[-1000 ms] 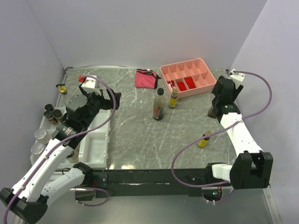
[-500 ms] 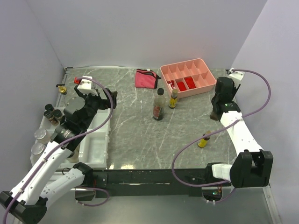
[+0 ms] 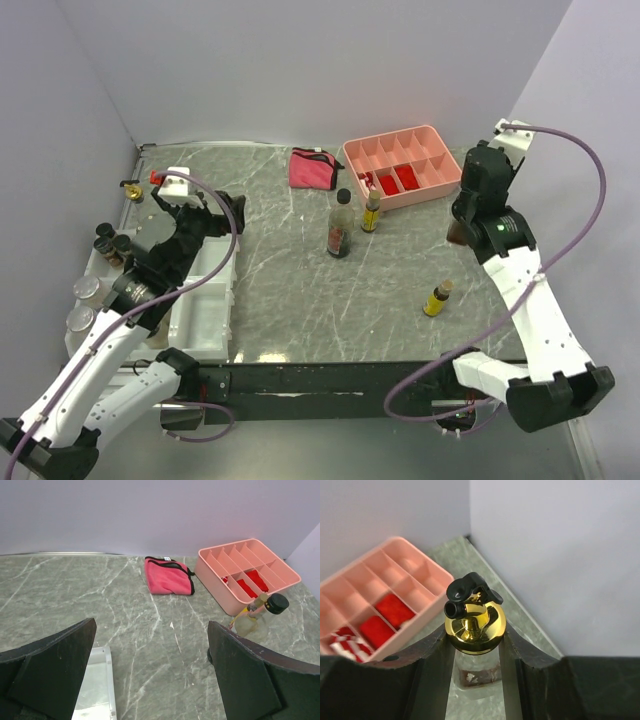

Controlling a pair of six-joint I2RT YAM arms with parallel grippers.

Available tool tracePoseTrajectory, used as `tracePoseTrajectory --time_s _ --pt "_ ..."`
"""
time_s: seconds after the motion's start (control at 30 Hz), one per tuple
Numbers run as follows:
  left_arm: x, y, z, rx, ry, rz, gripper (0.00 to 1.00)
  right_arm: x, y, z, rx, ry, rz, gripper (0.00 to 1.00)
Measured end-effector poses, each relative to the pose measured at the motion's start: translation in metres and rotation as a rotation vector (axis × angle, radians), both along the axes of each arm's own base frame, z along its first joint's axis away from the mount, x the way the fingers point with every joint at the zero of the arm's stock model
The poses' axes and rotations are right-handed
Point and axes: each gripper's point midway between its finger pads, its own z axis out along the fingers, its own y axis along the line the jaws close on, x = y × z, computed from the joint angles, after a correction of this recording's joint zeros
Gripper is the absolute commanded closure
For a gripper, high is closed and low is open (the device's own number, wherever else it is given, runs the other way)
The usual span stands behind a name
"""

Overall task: Organize the condiment bottles
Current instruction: Place the bottle at the center of the board.

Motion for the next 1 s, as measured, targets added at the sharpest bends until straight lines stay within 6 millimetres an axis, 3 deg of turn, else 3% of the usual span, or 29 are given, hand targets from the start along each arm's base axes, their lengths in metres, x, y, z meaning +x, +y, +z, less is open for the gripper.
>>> tracePoseTrajectory --time_s 0.33,0.53,0.8,1.0 --pt "-0.005 0.007 0.008 -0.002 -0.031 0.017 0.01 -0.014 0.082 0.107 -0.042 -0.17 0.259 1.0" --pt "-0.006 0.011 0.012 -0.008 -0.052 0.037 0.01 -0.025 0.152 0.158 -0.12 -0.234 0.416 1.0" --pt "-0.01 0.018 0.016 -0.001 -0.071 0.058 0.01 -0.047 0.233 0.19 -0.184 -0.291 0.609 1.0" --pt "-0.016 0.028 0.024 -0.021 -0.106 0.091 0.01 -0.061 0.284 0.197 -0.145 -0.341 0.766 1.0"
